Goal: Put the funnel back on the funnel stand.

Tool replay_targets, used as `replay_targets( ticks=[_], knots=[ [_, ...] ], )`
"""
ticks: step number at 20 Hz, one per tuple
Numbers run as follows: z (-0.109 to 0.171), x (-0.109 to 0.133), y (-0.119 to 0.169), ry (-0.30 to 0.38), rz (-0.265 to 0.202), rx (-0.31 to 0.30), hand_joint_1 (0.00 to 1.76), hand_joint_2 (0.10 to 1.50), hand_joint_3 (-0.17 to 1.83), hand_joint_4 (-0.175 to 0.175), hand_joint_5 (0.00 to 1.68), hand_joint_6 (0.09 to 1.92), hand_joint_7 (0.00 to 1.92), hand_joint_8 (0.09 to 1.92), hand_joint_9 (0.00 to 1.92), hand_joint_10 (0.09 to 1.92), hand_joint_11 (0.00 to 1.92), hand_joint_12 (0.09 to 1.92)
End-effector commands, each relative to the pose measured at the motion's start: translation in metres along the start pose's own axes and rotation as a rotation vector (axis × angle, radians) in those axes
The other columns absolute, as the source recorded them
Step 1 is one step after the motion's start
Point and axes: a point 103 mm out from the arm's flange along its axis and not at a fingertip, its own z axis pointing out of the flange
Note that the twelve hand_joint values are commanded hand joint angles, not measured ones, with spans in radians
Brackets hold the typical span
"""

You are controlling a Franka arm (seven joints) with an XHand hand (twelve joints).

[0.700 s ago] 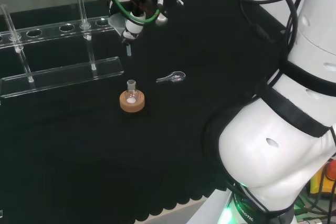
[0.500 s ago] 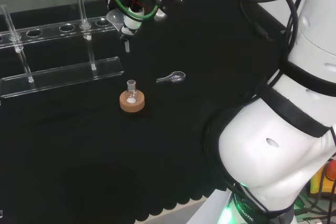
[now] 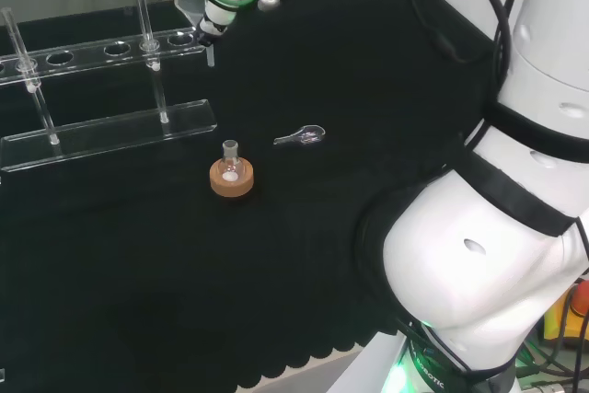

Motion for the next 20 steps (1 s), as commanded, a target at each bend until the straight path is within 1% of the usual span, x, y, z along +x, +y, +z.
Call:
replay_targets(
  ticks=[1,3,6,9,15,17,20],
  knots=[
    [-0.013,-0.020,0.030,0.031,0.027,-0.004,0.81,0.75,0.43,-0.046,0.55,0.10,0.62,0.61,1.02,0.30,0.79,1.08],
    [-0.017,-0.026,0.039,0.030,0.027,-0.006,0.81,0.75,0.43,-0.046,0.55,0.10,0.62,0.61,1.02,0.30,0.79,1.08],
    [-0.022,-0.035,0.054,0.055,0.027,-0.011,0.81,0.75,0.43,-0.047,0.55,0.10,0.62,0.61,1.02,0.30,0.79,1.08],
    [-0.025,-0.042,0.068,0.061,0.023,-0.016,0.80,0.75,0.43,-0.048,0.55,0.10,0.62,0.61,1.02,0.30,0.79,1.08],
    [-0.021,-0.053,0.089,0.073,0.016,-0.010,0.80,0.75,0.43,-0.049,0.54,0.10,0.62,0.62,1.01,0.30,0.79,1.08],
    [-0.021,-0.054,0.091,0.072,0.016,-0.020,0.80,0.75,0.43,-0.049,0.54,0.10,0.62,0.62,1.01,0.30,0.79,1.08],
    [-0.019,-0.056,0.101,0.087,0.008,0.003,0.79,0.75,0.43,-0.049,0.54,0.11,0.62,0.62,1.01,0.29,0.79,1.08]
  ],
)
